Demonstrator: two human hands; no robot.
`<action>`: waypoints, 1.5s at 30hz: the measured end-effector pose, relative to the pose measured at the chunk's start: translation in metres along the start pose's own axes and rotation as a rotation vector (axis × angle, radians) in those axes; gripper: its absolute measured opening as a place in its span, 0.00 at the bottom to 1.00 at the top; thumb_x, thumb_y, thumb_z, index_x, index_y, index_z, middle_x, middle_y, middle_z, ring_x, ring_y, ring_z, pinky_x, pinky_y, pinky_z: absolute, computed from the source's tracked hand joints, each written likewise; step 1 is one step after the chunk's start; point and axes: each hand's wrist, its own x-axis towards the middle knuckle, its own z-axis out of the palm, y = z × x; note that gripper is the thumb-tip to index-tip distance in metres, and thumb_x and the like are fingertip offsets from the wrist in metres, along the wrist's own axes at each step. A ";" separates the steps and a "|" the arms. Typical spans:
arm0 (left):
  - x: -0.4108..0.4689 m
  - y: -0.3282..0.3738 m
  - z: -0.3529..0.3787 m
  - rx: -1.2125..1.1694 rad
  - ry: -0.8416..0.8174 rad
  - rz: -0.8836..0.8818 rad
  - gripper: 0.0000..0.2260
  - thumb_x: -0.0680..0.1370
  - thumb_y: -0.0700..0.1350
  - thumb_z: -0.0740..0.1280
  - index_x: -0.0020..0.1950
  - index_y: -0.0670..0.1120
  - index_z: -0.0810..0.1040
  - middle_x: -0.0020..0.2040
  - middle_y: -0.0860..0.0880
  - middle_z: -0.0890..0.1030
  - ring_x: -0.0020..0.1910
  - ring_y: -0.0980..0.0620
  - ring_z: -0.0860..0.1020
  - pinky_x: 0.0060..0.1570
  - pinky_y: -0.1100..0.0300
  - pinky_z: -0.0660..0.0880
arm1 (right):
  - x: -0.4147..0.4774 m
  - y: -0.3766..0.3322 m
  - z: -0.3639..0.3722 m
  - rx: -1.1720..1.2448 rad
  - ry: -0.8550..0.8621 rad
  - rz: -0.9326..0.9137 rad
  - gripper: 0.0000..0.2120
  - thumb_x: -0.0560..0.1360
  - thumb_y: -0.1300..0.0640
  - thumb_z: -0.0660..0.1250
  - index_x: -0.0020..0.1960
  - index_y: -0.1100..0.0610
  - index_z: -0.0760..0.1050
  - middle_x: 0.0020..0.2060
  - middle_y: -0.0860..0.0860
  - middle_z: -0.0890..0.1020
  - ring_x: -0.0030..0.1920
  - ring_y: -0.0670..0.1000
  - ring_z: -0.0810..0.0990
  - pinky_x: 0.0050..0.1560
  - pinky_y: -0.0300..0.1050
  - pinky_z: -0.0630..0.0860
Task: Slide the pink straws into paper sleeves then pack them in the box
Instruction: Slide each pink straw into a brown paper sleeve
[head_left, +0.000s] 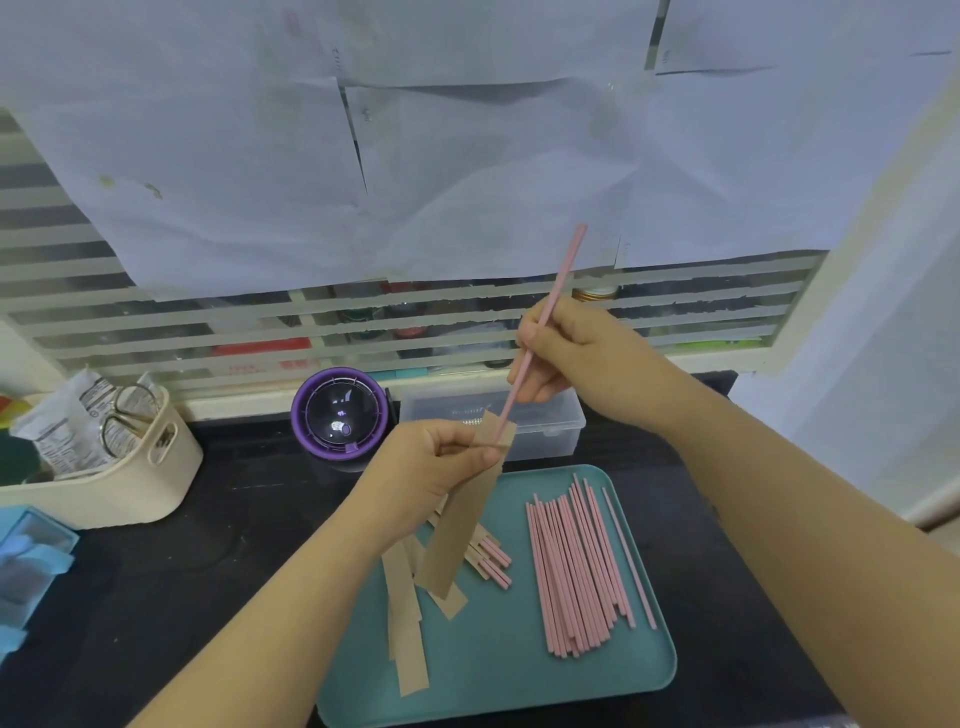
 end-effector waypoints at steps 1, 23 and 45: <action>-0.001 0.001 0.000 0.004 -0.019 0.001 0.05 0.74 0.40 0.70 0.44 0.49 0.84 0.40 0.52 0.85 0.39 0.60 0.81 0.45 0.68 0.77 | 0.002 0.000 -0.002 0.014 -0.030 0.021 0.07 0.81 0.55 0.55 0.46 0.56 0.69 0.43 0.57 0.83 0.40 0.54 0.84 0.46 0.47 0.82; -0.003 0.003 -0.003 -0.149 -0.135 -0.115 0.05 0.75 0.40 0.68 0.48 0.43 0.83 0.42 0.47 0.85 0.40 0.54 0.82 0.46 0.61 0.80 | 0.007 0.008 -0.014 0.131 -0.138 0.121 0.03 0.76 0.62 0.67 0.49 0.59 0.74 0.41 0.57 0.85 0.43 0.56 0.85 0.48 0.49 0.81; 0.001 0.004 0.004 -0.251 -0.033 -0.073 0.04 0.74 0.40 0.69 0.48 0.43 0.82 0.39 0.49 0.85 0.39 0.55 0.82 0.47 0.60 0.77 | 0.011 0.012 0.018 0.054 0.156 -0.048 0.23 0.73 0.60 0.70 0.64 0.49 0.66 0.33 0.48 0.83 0.39 0.47 0.83 0.51 0.44 0.79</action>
